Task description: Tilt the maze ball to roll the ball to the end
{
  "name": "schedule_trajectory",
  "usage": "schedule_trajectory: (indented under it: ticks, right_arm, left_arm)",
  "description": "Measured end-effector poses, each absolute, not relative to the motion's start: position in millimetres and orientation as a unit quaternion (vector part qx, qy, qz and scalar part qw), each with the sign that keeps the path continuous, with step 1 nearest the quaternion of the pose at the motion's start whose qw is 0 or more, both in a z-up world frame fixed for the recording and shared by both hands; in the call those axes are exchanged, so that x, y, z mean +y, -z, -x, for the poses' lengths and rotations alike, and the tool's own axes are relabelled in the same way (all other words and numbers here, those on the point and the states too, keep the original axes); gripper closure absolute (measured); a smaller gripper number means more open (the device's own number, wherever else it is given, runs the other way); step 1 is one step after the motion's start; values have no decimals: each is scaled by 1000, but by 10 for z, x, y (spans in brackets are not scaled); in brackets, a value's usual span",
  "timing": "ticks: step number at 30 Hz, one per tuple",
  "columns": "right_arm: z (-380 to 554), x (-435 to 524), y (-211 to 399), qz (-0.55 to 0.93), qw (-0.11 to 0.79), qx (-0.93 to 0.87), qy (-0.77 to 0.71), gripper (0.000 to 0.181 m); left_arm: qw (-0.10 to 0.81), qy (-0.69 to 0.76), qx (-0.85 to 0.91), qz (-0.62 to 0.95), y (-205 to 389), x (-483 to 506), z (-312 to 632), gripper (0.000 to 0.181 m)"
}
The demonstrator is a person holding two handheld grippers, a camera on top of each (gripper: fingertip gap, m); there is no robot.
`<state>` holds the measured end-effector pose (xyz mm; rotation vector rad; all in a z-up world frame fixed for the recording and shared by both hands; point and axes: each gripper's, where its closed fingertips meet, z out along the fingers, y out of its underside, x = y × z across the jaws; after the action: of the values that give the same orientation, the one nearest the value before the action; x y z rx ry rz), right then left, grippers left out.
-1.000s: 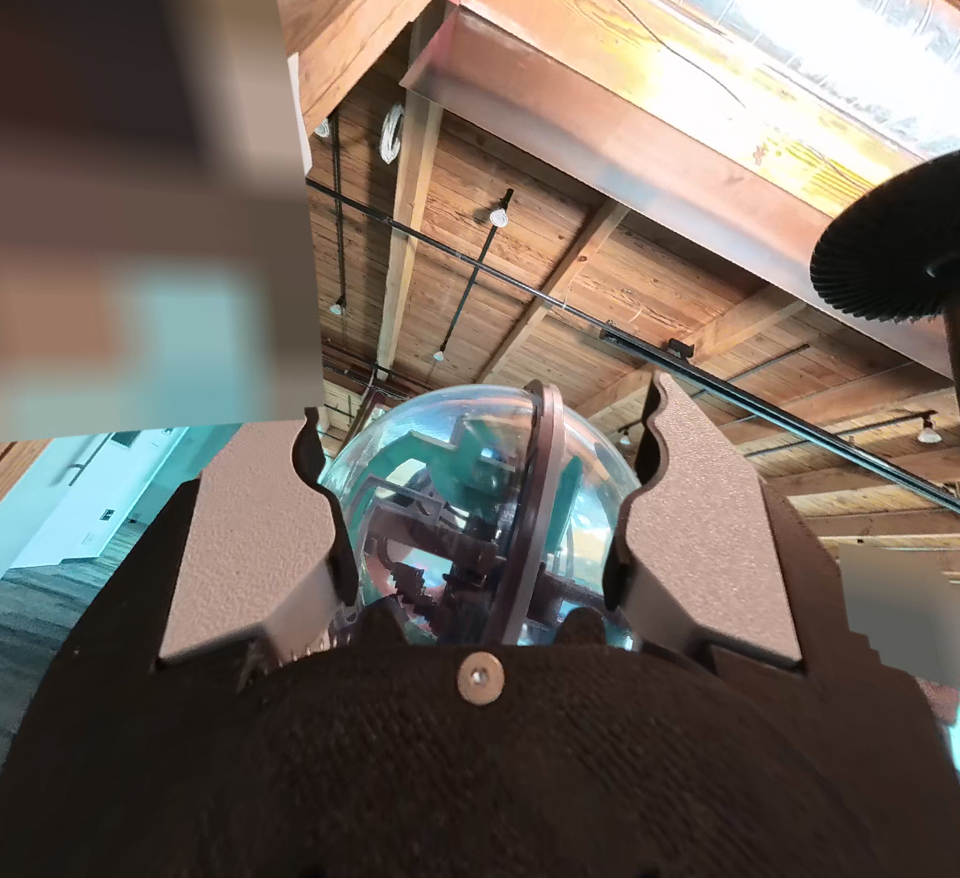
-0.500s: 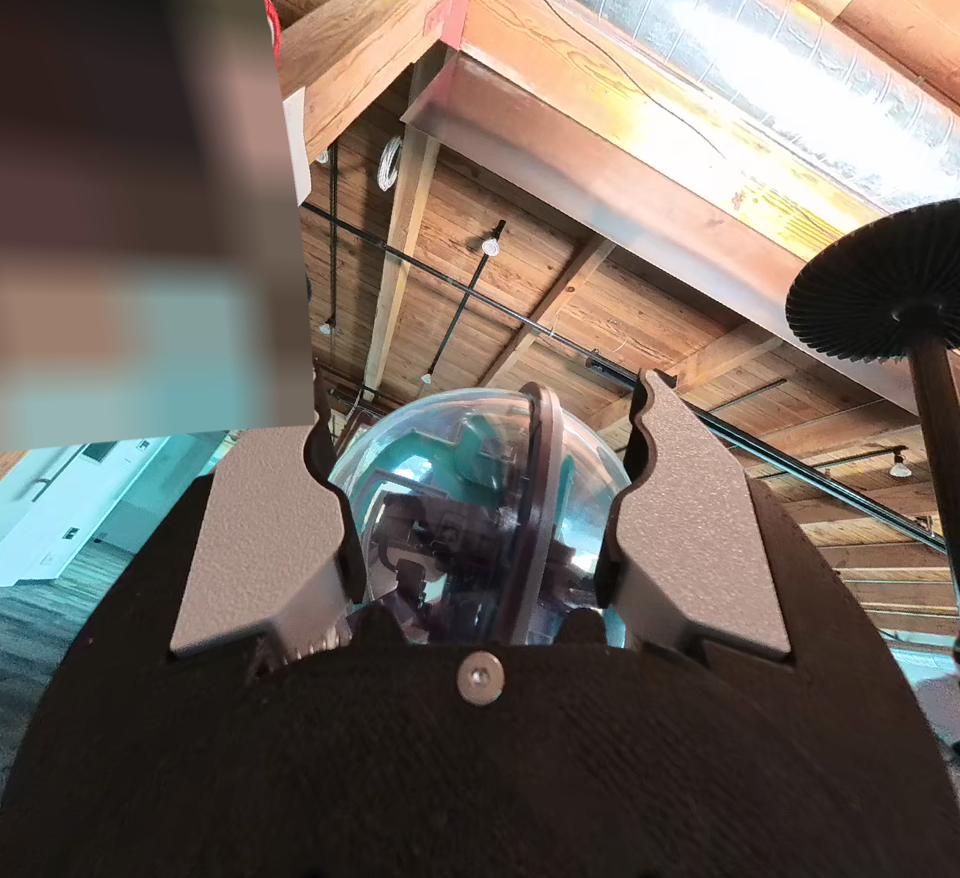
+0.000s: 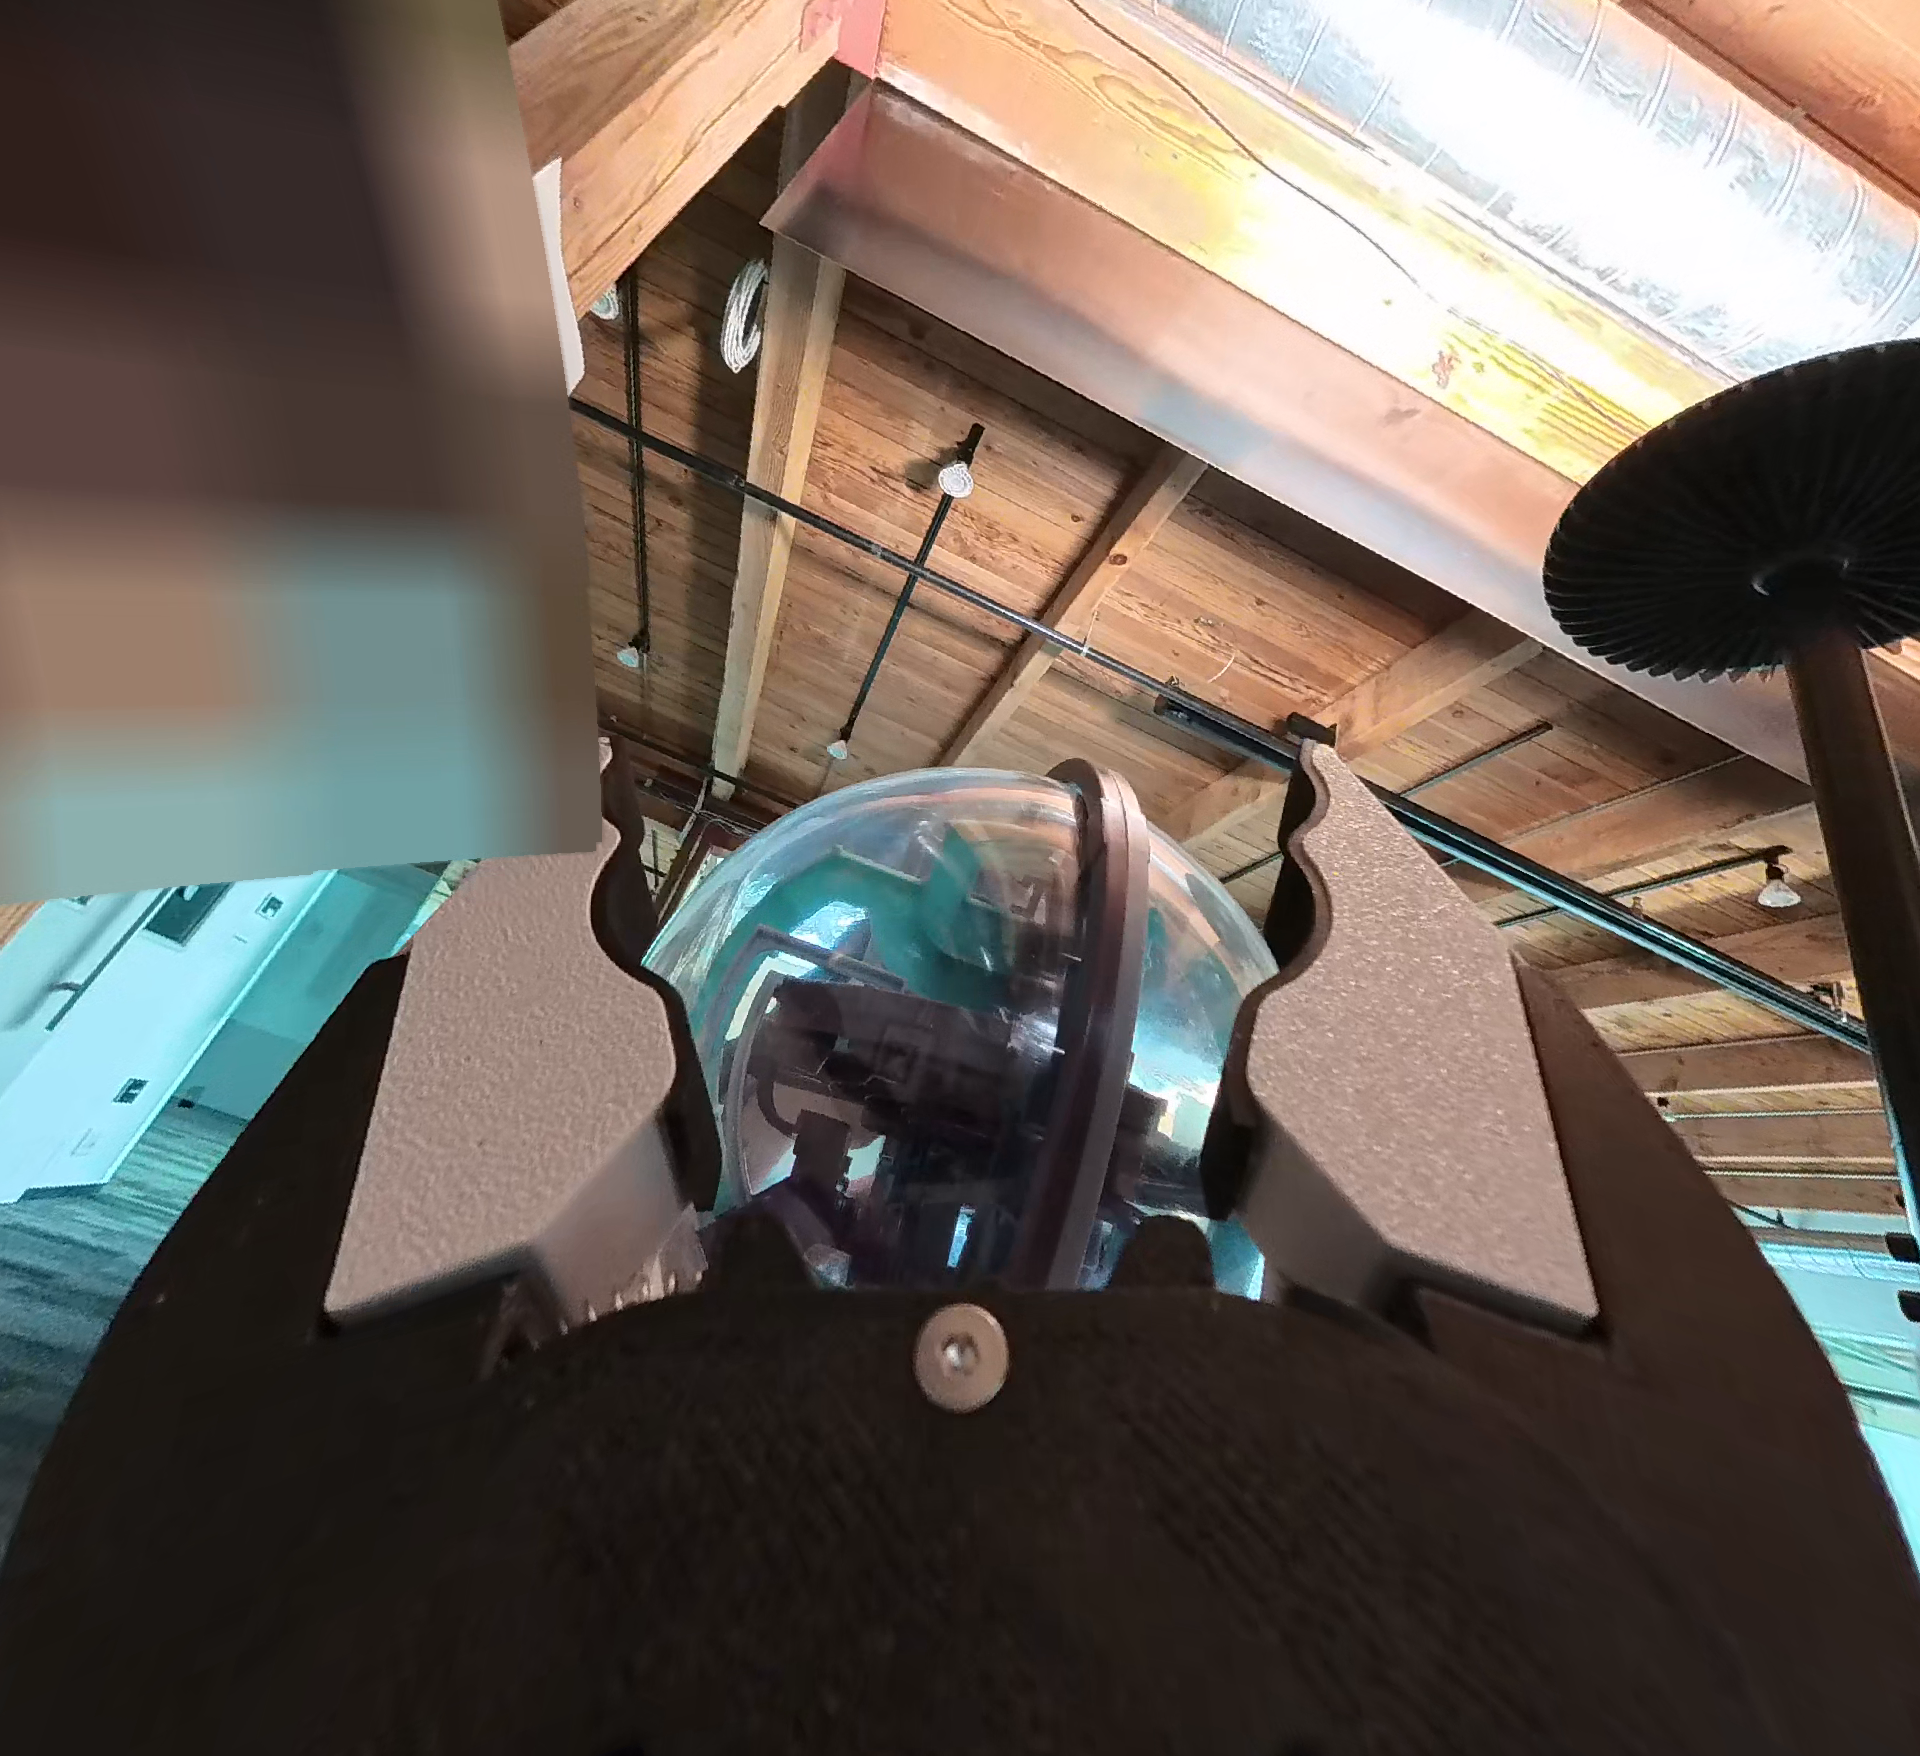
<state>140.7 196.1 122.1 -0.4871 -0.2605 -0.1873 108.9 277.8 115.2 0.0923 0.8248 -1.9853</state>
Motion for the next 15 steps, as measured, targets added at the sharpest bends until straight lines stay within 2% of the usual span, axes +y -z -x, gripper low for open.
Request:
schedule_trajectory:
  ticks: [15]
  right_arm:
    - [-1237, 1848, -1242, 212, 960, -162, 86, 63]
  left_arm:
    - [480, 811, 325, -80, -1187, 2713, -869, 64]
